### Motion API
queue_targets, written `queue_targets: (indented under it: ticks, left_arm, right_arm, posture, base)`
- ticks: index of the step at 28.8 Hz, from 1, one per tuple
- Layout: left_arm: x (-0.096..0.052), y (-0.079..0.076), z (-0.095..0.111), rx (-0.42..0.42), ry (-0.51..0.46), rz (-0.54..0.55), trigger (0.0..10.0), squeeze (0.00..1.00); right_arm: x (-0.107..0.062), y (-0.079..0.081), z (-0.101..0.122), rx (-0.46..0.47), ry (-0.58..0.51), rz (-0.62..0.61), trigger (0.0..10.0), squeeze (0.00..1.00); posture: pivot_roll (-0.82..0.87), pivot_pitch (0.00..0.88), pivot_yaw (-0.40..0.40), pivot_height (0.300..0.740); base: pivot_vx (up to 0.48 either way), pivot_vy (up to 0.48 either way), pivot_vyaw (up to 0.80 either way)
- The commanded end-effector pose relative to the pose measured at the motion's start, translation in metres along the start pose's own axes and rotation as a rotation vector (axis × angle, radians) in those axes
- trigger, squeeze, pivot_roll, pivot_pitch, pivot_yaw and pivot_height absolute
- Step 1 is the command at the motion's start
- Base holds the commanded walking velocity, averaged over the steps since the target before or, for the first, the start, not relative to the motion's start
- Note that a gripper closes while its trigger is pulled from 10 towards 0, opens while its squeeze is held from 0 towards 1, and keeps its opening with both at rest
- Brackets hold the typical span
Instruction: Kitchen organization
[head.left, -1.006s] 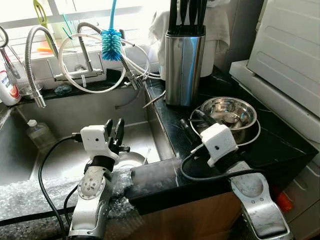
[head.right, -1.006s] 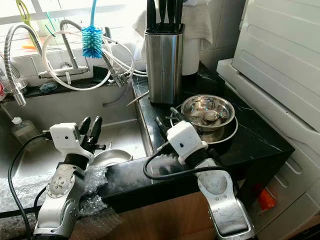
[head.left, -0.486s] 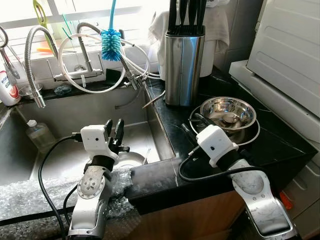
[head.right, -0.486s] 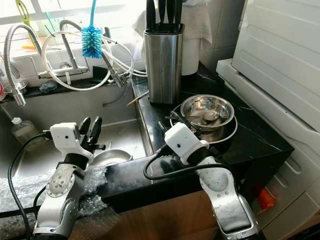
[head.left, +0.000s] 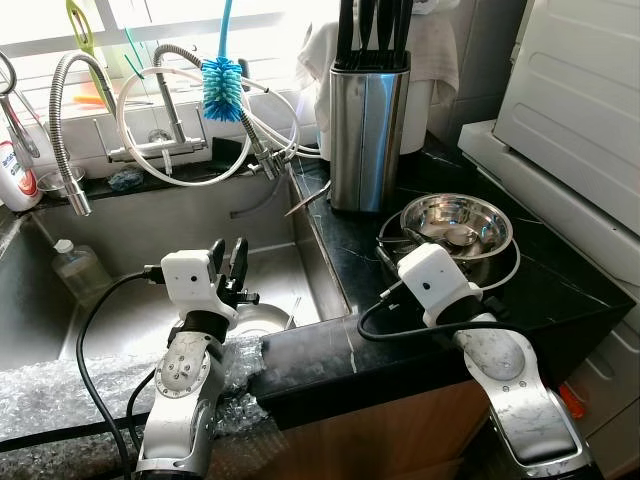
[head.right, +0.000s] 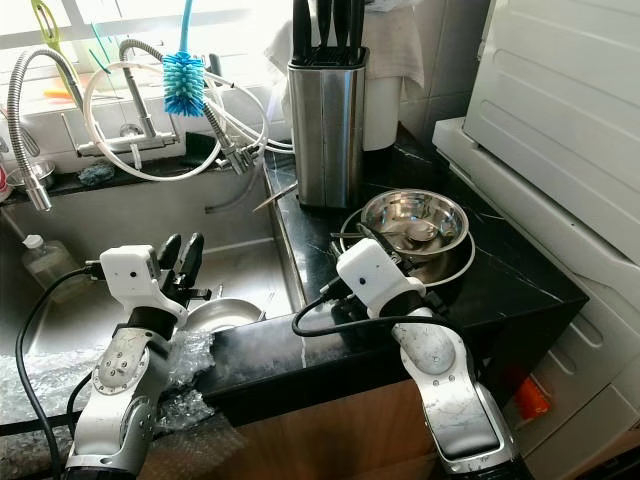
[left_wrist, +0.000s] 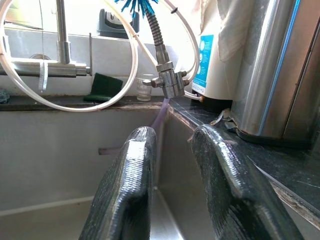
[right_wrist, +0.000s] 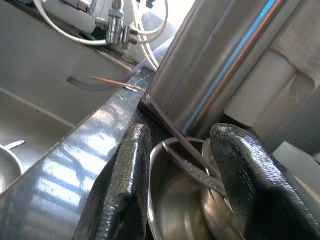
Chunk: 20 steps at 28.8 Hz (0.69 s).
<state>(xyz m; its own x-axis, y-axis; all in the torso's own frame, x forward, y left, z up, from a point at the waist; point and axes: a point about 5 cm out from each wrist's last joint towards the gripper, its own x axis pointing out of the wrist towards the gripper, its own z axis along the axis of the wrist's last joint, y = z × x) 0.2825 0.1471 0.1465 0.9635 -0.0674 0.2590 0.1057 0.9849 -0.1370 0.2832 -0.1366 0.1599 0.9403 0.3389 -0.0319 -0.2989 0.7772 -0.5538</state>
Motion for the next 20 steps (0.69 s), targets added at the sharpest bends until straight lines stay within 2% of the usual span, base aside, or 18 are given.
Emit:
queue_targets:
  ticks: [1, 5, 6, 7, 20]
  left_arm:
    - [-0.0072, 0.0067, -0.0131, -0.006, 0.074, 0.027, 10.0, 0.00]
    - [-0.0072, 0.0067, -0.0130, -0.006, 0.074, 0.028, 10.0, 0.00]
    - [-0.0072, 0.0067, -0.0130, -0.006, 0.074, 0.028, 10.0, 0.00]
    - [-0.0073, 0.0067, -0.0131, -0.006, 0.074, 0.029, 10.0, 0.00]
    - [-0.0063, 0.0062, -0.0140, -0.006, 0.076, 0.030, 10.0, 0.00]
  right_arm:
    - [0.0007, -0.0028, -0.0016, 0.017, 0.016, -0.017, 10.0, 0.00]
    - [0.0012, -0.0021, -0.0025, 0.027, 0.028, -0.016, 10.0, 0.00]
    - [0.0013, -0.0017, -0.0027, 0.027, 0.030, -0.015, 0.4, 0.00]
    - [0.0014, -0.0013, -0.0028, 0.026, 0.031, -0.015, 0.0, 0.00]
    - [0.0024, -0.0035, -0.0036, 0.025, 0.040, -0.029, 0.0, 0.00]
  posture:
    - [-0.10, 0.000, 0.042, 0.740]
    - [-0.09, 0.000, 0.041, 0.740]
    - [-0.09, 0.000, 0.041, 0.740]
    - [-0.09, 0.000, 0.041, 0.740]
    - [-0.09, 0.000, 0.042, 0.740]
  base:
    - [0.000, 0.000, 0.00]
    - [0.000, 0.000, 0.00]
    - [0.000, 0.000, 0.00]
    - [0.000, 0.000, 0.00]
    - [0.000, 0.000, 0.00]
